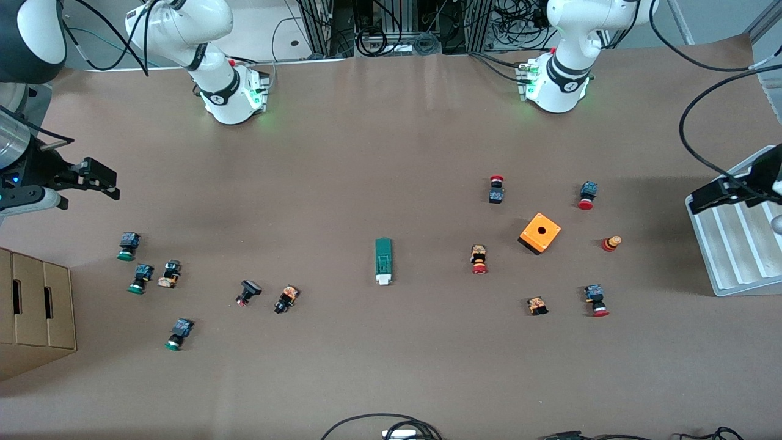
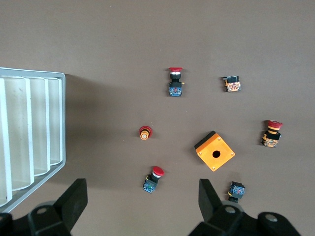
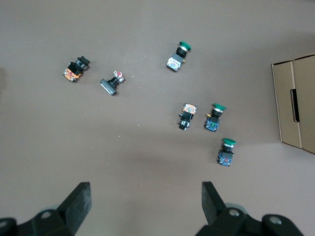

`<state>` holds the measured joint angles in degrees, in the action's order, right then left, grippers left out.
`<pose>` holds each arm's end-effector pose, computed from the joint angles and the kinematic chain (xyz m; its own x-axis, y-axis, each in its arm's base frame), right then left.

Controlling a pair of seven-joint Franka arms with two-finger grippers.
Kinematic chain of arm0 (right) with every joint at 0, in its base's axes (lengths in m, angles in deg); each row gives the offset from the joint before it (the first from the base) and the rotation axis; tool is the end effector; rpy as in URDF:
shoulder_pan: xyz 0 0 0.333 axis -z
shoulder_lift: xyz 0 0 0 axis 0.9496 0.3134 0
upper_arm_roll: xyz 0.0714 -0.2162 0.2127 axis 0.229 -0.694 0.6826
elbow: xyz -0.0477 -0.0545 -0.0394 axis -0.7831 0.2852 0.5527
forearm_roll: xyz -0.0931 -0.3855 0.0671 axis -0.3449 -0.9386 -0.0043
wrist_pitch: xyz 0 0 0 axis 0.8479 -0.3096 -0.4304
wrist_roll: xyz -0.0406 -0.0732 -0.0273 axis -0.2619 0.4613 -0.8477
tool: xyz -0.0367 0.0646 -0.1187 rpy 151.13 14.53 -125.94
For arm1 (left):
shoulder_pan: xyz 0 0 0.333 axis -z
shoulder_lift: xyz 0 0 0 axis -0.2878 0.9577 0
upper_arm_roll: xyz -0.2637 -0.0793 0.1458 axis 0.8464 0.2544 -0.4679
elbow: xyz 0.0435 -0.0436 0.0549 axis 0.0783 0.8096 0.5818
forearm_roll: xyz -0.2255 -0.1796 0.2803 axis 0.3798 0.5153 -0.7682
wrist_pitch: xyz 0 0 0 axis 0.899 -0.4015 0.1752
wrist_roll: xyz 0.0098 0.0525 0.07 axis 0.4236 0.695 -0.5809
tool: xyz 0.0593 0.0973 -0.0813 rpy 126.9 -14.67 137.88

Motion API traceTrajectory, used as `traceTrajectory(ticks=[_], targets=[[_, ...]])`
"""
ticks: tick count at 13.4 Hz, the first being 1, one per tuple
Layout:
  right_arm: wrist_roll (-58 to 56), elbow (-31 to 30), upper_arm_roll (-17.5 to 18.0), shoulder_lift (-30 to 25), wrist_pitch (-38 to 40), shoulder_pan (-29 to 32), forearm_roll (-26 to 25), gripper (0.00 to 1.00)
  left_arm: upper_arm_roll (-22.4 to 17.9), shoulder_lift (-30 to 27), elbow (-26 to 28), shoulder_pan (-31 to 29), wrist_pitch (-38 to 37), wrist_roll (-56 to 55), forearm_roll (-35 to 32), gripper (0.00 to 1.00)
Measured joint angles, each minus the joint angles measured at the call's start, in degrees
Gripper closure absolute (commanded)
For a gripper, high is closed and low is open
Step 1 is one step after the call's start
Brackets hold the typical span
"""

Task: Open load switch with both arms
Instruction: 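Move the left gripper over to the green load switch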

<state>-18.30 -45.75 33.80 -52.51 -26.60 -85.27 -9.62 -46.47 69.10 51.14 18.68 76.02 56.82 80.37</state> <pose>0.5431 -0.0257 0.5557 0.9870 0.1596 0.0188 0.1596 -0.9872 0.0051 0.5983 0.0343 0.5445 0.9936 0.1037 -0.0452 0.1025 -0.9943 -0.0281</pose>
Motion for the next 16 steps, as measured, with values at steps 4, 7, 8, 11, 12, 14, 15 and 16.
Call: traceTrajectory(ticks=[4,7,8,11,12,14,15,16], targets=[[0.0,0.18,0.0,0.12,-0.03,0.0,0.17,0.0,0.78,2.62,-0.01,0.7,2.34,0.09,0.0,0.0],[0.0,0.26,0.0,0.46,-0.2,0.0,0.18,0.0,3.62,4.72,0.0,0.85,2.7,0.12,-0.01,0.0],[0.0,0.29,0.0,0.46,-0.23,0.0,0.18,0.0,4.54,5.45,0.0,0.89,2.75,0.12,-0.05,0.0],[0.0,0.36,-0.13,0.45,-0.25,0.04,0.18,0.0,7.12,7.23,0.01,0.93,4.11,0.13,-0.14,0.0],[0.0,0.36,-0.15,0.45,-0.25,0.04,0.18,0.0,8.13,7.64,0.0,0.96,4.93,0.14,-0.15,0.0],[0.0,0.4,-0.17,0.45,-0.26,0.05,0.18,0.0,10.9,8.52,0.01,1.01,6.86,0.12,-0.15,0.0],[0.0,0.42,-0.18,0.45,-0.26,0.05,0.18,0.0,12.42,9.12,0.02,1.06,8.08,-0.3,-0.15,0.0],[0.0,0.43,-0.19,0.45,-0.26,0.05,0.19,0.0,13.99,9.79,0.02,1.11,9.34,-1.41,-0.15,0.0]])
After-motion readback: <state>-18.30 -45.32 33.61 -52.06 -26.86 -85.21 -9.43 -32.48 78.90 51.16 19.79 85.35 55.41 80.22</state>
